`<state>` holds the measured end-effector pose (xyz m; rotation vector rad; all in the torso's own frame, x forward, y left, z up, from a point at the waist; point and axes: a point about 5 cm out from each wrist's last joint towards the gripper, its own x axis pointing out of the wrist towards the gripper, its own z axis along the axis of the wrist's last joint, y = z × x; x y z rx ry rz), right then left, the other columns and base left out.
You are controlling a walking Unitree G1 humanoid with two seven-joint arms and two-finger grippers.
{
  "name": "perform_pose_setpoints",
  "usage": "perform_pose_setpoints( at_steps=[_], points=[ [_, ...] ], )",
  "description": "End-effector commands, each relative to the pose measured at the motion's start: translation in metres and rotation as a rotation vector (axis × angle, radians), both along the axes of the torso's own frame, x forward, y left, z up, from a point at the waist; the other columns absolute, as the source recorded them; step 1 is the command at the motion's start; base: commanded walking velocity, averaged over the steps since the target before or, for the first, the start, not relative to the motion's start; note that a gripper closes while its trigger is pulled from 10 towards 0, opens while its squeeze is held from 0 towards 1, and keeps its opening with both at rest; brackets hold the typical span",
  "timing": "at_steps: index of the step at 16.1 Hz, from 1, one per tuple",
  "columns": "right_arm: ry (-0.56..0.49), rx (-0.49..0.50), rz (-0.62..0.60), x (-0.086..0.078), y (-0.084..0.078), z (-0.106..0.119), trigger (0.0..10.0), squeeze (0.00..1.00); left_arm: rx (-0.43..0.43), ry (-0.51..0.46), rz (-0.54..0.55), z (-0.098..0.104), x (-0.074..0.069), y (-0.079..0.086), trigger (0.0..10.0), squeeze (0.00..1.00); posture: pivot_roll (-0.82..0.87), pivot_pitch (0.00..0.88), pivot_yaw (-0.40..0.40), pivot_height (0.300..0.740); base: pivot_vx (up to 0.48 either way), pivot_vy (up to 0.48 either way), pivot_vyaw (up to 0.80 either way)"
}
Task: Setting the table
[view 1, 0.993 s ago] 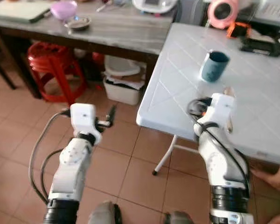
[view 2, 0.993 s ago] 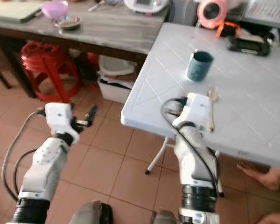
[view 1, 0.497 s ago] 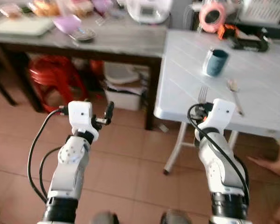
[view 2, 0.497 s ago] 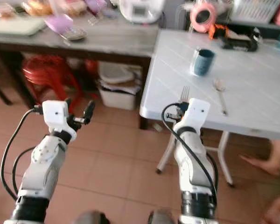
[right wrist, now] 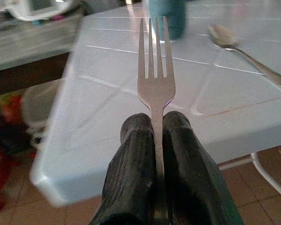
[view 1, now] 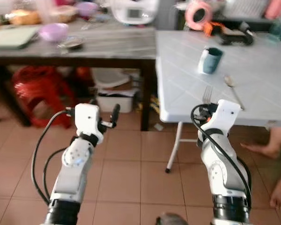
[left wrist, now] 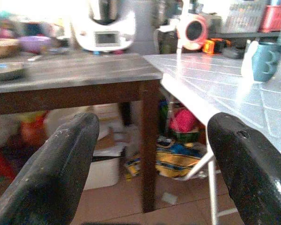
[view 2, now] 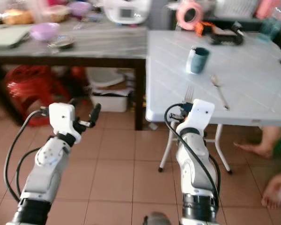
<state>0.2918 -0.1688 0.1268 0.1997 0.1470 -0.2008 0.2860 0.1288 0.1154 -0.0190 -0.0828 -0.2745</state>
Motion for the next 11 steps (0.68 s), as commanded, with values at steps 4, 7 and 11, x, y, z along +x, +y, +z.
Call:
perform_pose_setpoints(
  at_steps=[4, 7, 11],
  points=[
    [-0.031, -0.016, -0.012, 0.0003, -0.0047, 0.0056, 10.0, 0.00, -0.004, 0.002, 0.018, 0.0016, 0.0023, -0.0028, 10.0, 0.00, -0.05, 0.000, 0.026, 0.719, 0.441, 0.068, -0.13],
    [-0.030, -0.019, -0.012, -0.0005, -0.0045, 0.0050, 10.0, 0.00, -0.012, 0.007, 0.047, 0.0009, 0.0044, 0.0007, 10.0, 0.00, -0.05, 0.000, 0.026, 0.719, 0.316, 0.359, 0.00],
    [-0.027, -0.018, 0.004, -0.0005, -0.0016, 0.0035, 10.0, 0.00, -0.004, 0.002, 0.047, 0.0014, 0.0041, 0.0006, 10.0, 0.00, -0.05, 0.000, 0.025, 0.719, 0.275, 0.396, 0.00]
  ],
)
